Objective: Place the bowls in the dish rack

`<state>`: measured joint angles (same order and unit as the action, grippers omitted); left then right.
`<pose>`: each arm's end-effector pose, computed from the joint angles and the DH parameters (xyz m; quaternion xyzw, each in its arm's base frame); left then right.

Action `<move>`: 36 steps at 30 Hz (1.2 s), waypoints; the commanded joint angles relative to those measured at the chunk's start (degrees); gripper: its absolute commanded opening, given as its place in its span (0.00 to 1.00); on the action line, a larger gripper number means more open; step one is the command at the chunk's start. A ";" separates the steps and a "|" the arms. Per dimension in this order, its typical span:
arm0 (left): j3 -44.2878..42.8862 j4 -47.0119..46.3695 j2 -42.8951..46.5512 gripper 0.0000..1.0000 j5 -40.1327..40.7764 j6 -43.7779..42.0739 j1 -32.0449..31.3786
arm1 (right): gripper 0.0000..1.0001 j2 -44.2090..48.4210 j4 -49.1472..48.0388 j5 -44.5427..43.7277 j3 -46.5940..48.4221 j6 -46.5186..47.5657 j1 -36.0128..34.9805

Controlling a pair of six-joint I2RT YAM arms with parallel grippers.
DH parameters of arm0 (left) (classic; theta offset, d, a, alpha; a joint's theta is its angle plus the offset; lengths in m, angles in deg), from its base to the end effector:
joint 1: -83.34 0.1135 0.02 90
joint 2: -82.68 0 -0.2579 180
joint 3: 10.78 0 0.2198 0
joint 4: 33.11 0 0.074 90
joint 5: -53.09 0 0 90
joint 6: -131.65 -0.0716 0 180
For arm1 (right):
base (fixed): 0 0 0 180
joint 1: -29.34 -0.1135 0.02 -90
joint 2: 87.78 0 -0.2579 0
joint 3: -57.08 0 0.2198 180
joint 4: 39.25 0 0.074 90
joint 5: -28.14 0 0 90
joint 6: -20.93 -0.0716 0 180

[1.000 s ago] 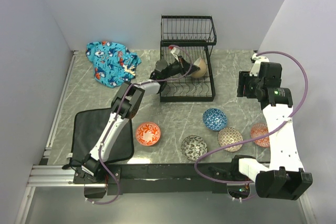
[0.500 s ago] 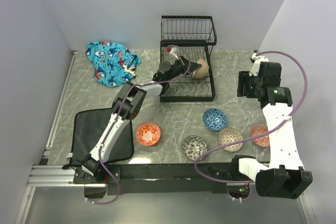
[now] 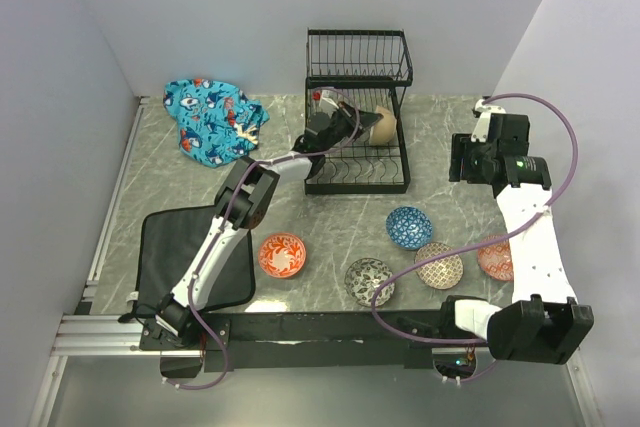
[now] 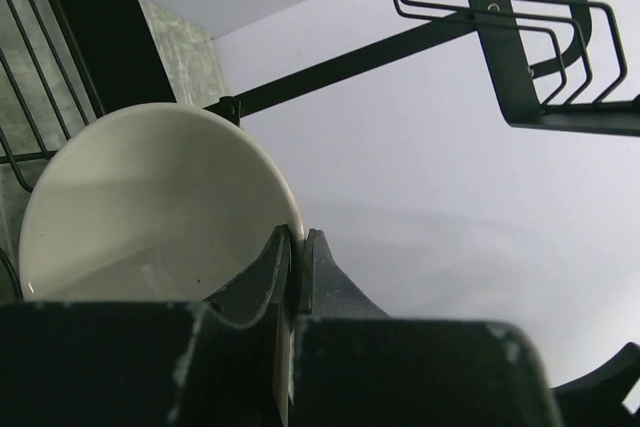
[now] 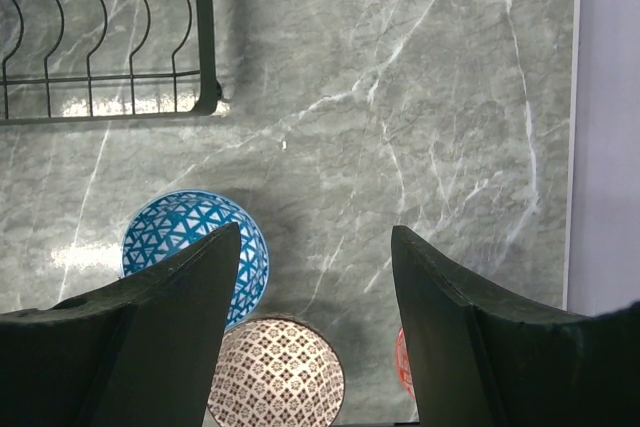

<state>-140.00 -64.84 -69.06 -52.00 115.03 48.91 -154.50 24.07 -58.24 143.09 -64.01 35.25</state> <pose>0.4773 -0.3498 0.1743 -0.1199 0.6390 -0.6602 0.3760 0.2294 -0.0192 0.3219 -0.0055 0.9202 -0.0084 0.3913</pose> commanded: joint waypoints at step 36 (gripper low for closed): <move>9.93 8.02 11.82 0.45 0.33 0.62 -1.16 | 0.70 2.64 -2.04 1.66 4.89 -0.67 0.50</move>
<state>-131.59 -56.40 -63.33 -49.11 118.97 48.73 -154.65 23.68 -57.41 145.58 -63.88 35.25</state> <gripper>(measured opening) 0.438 0.695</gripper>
